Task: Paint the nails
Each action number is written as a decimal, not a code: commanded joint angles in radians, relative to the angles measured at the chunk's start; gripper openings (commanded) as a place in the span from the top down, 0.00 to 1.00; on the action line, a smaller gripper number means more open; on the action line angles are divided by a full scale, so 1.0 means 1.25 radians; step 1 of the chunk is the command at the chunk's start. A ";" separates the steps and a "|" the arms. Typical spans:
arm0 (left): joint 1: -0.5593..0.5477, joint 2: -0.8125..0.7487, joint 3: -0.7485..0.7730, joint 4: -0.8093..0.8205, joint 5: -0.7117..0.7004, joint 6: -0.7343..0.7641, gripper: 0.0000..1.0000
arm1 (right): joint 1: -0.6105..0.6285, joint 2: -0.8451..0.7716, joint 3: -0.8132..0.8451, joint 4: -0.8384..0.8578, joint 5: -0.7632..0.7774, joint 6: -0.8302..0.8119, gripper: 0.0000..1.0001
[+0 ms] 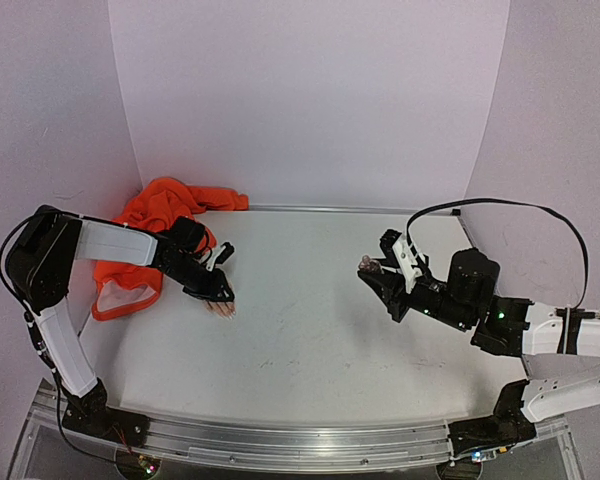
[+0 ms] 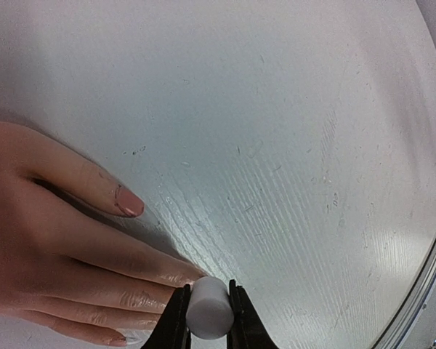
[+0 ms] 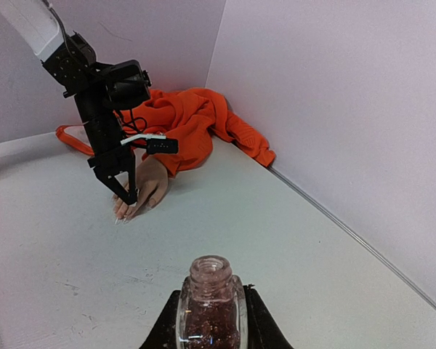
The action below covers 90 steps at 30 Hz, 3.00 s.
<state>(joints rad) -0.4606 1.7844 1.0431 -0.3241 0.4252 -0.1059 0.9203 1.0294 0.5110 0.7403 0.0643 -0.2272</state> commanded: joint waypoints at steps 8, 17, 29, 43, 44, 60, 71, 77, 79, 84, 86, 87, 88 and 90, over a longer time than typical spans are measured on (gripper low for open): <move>-0.011 -0.009 0.008 -0.002 -0.014 -0.011 1.00 | -0.004 -0.017 -0.001 0.064 -0.006 0.011 1.00; -0.023 -0.011 0.000 -0.007 -0.025 -0.014 1.00 | -0.004 -0.011 0.002 0.063 -0.006 0.009 1.00; -0.025 -0.029 -0.010 -0.008 -0.026 -0.014 1.00 | -0.004 -0.009 0.001 0.064 -0.009 0.011 1.00; -0.019 -0.098 -0.019 0.040 -0.021 0.000 1.00 | -0.004 0.003 0.004 0.066 -0.008 0.012 1.00; -0.016 -0.098 -0.019 0.040 -0.023 0.001 1.00 | -0.004 0.004 0.006 0.065 -0.008 0.012 1.00; -0.002 -0.037 0.023 0.011 -0.031 0.007 1.00 | -0.004 0.002 0.003 0.066 -0.005 0.012 1.00; -0.001 -0.017 0.038 0.005 -0.030 0.012 1.00 | -0.005 0.004 0.003 0.065 -0.005 0.012 1.00; -0.001 -0.011 0.034 -0.001 -0.025 0.010 1.00 | -0.005 0.004 0.003 0.065 -0.005 0.012 1.00; -0.001 -0.011 0.031 -0.004 -0.024 0.008 1.00 | -0.006 0.003 0.003 0.065 -0.005 0.012 1.00; -0.001 -0.024 0.020 -0.008 -0.032 0.007 1.00 | -0.005 0.001 0.002 0.065 -0.006 0.012 1.00; -0.002 -0.028 0.017 -0.009 -0.032 0.007 1.00 | -0.005 0.001 0.002 0.065 -0.006 0.012 1.00; -0.002 -0.029 0.016 -0.009 -0.031 0.006 1.00 | -0.005 0.000 0.001 0.065 -0.006 0.012 1.00; -0.003 -0.030 0.014 -0.010 -0.030 0.004 1.00 | -0.005 0.000 0.002 0.065 -0.006 0.012 1.00; -0.004 -0.031 0.011 -0.010 -0.029 0.004 1.00 | -0.005 -0.001 0.002 0.065 -0.006 0.013 1.00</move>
<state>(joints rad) -0.4675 1.7687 1.0470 -0.3367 0.3889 -0.1043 0.9188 1.0420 0.5072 0.7410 0.0635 -0.2234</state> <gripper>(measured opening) 0.150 0.214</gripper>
